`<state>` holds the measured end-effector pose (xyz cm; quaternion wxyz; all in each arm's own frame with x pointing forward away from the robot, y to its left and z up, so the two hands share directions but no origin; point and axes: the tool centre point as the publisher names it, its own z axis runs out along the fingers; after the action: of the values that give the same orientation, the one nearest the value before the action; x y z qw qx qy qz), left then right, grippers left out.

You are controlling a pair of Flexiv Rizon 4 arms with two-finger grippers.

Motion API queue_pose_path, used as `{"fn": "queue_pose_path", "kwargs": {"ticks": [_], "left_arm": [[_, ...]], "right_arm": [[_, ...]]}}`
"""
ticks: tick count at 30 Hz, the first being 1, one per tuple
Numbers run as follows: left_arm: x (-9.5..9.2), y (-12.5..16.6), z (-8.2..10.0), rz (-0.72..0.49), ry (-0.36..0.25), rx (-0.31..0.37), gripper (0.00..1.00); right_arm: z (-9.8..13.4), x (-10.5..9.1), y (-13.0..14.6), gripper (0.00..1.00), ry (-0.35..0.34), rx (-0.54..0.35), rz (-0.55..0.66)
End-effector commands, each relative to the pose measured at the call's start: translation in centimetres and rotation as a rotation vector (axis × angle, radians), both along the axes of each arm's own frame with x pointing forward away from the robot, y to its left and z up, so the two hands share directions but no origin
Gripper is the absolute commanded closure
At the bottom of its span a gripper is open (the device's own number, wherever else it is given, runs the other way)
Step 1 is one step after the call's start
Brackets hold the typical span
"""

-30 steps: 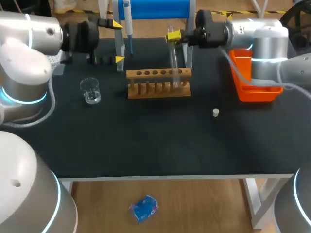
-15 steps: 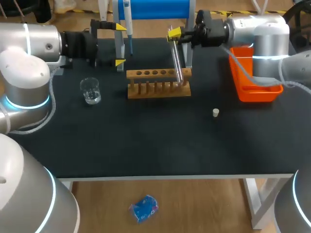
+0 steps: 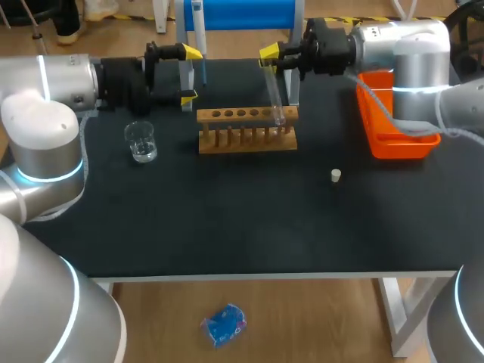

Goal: Invert the test tube, pick up the pipette, mount the tip to pipette, aspirate from beaker and dispense into the tube, eject the tip, return the pipette, and cap with the stopper.

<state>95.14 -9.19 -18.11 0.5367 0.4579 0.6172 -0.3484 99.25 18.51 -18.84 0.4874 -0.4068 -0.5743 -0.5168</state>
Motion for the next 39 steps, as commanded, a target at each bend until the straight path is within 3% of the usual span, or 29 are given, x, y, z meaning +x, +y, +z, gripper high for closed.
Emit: {"fn": "queue_pose_path", "kwargs": {"ticks": [1,3,5,13,25,39], "left_arm": [[-0.1,-0.3,-0.6,-0.034,-0.195,0.05,0.0],[-0.3,-0.7,-0.9,-0.053,-0.209,0.075,0.0],[-0.5,-1.1,-1.2,-0.059,-0.186,0.087,0.0],[-0.7,-3.4,-1.9,-0.064,-0.094,-0.046,0.0],[-1.1,-8.0,-2.9,-0.147,-0.166,-0.042,0.0],[-0.9,-9.7,-3.4,-0.174,-0.191,-0.064,0.0]], "right_arm": [[-0.6,0.4,0.8,1.0,0.027,-0.008,-0.006],[-1.0,0.7,1.3,1.0,0.024,-0.01,-0.007],[-1.4,1.0,1.6,1.0,0.01,-0.019,-0.01],[-2.4,1.6,3.0,1.0,0.024,-0.004,-0.017],[-2.8,2.3,4.7,1.0,0.054,0.005,-0.02],[-2.7,2.5,5.9,1.0,0.069,0.007,-0.019]]}}
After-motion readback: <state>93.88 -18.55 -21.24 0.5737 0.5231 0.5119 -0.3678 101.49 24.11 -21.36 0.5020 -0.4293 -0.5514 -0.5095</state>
